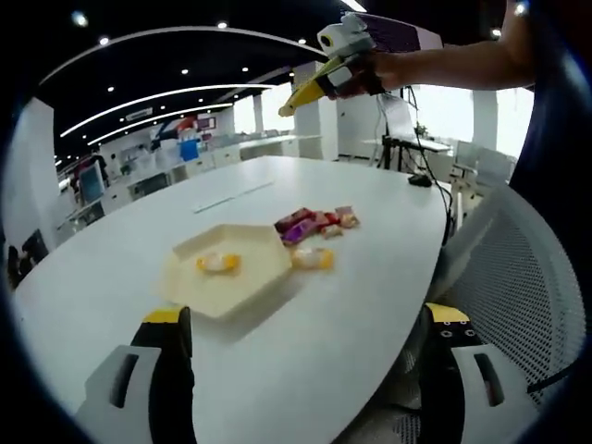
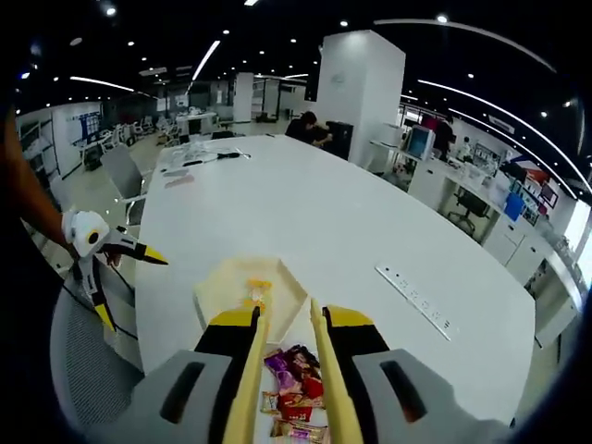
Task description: Place the target food into the container with the food tongs after gripping and lifting it, then release it inside without dropping or visibly crushing the food.
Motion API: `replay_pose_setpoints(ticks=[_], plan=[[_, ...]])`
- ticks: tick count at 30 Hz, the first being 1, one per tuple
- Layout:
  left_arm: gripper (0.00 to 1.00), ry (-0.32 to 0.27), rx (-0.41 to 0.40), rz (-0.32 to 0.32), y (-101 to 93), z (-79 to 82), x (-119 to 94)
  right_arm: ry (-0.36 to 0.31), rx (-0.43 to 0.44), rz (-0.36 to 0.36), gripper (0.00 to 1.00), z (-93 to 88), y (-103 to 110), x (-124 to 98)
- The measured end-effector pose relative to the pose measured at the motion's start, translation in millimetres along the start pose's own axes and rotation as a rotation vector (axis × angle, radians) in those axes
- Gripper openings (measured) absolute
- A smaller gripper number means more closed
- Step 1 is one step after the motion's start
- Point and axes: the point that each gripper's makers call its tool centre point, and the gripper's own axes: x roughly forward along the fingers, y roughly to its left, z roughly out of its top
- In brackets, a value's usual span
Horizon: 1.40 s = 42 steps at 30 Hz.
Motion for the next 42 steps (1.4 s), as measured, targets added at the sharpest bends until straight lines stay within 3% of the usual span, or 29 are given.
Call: replay_pose_setpoints(ticks=[31,42], plan=[[1.00,0.007,-0.011,0.013,2.3,-1.9,0.5,0.003,0.051,0.004,0.26,-48.6,37.0,28.8],[1.00,0.017,-0.011,0.016,3.4,-4.2,0.9,-0.003,0.055,0.024,0.27,-52.5,46.9,37.9]])
